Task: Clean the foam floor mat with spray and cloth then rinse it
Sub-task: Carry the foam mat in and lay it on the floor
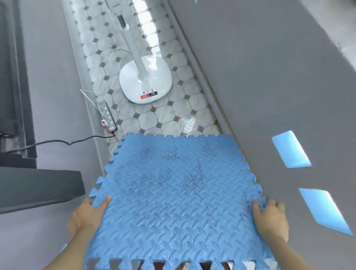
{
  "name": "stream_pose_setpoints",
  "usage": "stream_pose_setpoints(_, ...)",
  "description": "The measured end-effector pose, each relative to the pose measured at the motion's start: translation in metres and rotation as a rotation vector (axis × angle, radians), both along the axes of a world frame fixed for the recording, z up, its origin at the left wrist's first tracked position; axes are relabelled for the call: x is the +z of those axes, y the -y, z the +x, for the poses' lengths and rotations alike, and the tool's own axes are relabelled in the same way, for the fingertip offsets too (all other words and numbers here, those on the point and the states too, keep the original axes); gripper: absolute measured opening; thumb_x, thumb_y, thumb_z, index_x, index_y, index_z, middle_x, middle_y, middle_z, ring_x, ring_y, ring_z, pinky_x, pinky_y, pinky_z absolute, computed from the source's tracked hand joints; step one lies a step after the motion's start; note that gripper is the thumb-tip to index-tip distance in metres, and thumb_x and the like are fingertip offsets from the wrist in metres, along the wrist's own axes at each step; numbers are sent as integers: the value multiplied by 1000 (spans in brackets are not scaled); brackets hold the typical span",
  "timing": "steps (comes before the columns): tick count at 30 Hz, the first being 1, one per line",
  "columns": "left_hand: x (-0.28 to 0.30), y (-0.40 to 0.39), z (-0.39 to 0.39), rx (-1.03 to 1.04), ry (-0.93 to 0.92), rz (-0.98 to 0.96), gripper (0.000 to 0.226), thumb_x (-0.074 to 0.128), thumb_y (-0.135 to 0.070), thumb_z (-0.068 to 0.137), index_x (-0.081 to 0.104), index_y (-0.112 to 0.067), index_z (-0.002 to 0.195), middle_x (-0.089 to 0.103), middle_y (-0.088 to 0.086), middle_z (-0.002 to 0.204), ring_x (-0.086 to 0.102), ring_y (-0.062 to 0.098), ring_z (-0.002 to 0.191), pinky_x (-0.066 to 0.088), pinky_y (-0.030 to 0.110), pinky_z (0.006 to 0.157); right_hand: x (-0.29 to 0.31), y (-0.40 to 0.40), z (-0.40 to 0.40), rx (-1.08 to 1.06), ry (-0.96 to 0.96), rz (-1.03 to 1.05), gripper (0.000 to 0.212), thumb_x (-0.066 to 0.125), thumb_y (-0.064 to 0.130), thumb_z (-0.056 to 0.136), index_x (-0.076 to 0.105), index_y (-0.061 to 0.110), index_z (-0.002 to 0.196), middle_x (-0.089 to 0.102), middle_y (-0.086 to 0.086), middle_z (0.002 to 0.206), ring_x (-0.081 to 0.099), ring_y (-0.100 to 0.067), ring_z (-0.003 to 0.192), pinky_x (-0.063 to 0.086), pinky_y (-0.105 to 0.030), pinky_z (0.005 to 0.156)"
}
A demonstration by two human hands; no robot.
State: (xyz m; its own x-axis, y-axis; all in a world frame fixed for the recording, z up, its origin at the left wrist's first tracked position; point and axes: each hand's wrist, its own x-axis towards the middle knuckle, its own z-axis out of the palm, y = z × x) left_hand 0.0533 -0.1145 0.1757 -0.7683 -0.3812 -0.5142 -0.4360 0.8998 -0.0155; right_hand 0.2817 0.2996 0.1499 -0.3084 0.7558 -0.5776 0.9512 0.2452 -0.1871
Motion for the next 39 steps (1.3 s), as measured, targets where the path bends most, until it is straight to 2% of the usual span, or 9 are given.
stream_pose_setpoints(6, 69, -6, -2, -170, -47, 26, 74, 49, -73, 78, 52, -13, 122, 64, 14, 115, 59, 35, 109, 43, 40, 81, 79, 29, 50, -143, -10, 62, 49, 49, 40, 95, 49, 2, 126, 44, -19, 123, 59, -44, 99, 46, -45, 79)
stream_pose_setpoints(9, 97, -2, -5, -268, -59, 11, 76, 45, -77, 77, 52, -13, 119, 65, 14, 108, 60, 35, 103, 47, 41, 79, 116, 52, 75, -228, -2, 90, 49, 50, 40, 95, 49, 2, 125, 44, -20, 123, 58, -44, 100, 46, -46, 80)
stream_pose_setpoints(14, 133, -6, -12, -424, -74, 15, 78, 46, -76, 78, 53, -12, 122, 63, 14, 114, 60, 36, 106, 45, 40, 77, 152, 89, 112, -337, -8, 100, 52, 49, 41, 94, 49, 2, 129, 43, -21, 125, 55, -44, 105, 44, -47, 88)
stream_pose_setpoints(19, 150, -10, -13, -562, -79, 39, 76, 46, -76, 77, 53, -14, 120, 66, 13, 106, 62, 35, 99, 45, 40, 76, 169, 134, 152, -472, -2, 110, 52, 43, 44, 95, 48, 5, 130, 43, -16, 123, 49, -33, 84, 40, -37, 71)
stream_pose_setpoints(24, 156, -31, 1, -718, -63, 47, 77, 47, -75, 78, 55, -9, 117, 66, 14, 105, 61, 35, 96, 42, 37, 71, 182, 174, 199, -643, 15, 105, 54, 45, 40, 95, 47, 4, 134, 43, -19, 130, 54, -38, 105, 39, -39, 80)
stream_pose_setpoints(27, 154, -53, 14, -826, -45, 68, 76, 47, -75, 78, 56, -7, 111, 65, 16, 105, 61, 36, 96, 43, 37, 69, 187, 197, 232, -745, 31, 107, 52, 44, 40, 95, 47, 4, 133, 44, -18, 129, 54, -39, 106, 40, -40, 81)
stream_pose_setpoints(31, 152, -97, 43, -1011, -50, 108, 72, 49, -71, 80, 58, -2, 100, 64, 19, 95, 60, 37, 89, 42, 38, 68, 188, 230, 283, -924, 42, 100, 53, 45, 40, 95, 46, 5, 135, 44, -19, 128, 53, -38, 108, 41, -42, 86)
stream_pose_setpoints(35, 151, -144, 93, -1204, -28, 141, 63, 51, -66, 83, 52, -3, 80, 57, 10, 76, 57, 32, 74, 45, 38, 64, 186, 267, 339, -1114, 65, 94, 57, 46, 42, 95, 43, 6, 139, 42, -20, 133, 50, -40, 114, 42, -46, 91)
stream_pose_setpoints(39, 143, -184, 158, -1393, 11, 97, 68, 51, -68, 82, 56, -4, 105, 63, 19, 96, 60, 36, 91, 40, 37, 67, 183, 321, 396, -1333, 114, 66, 58, 47, 43, 93, 44, 6, 138, 43, -20, 134, 51, -41, 114, 42, -47, 93)
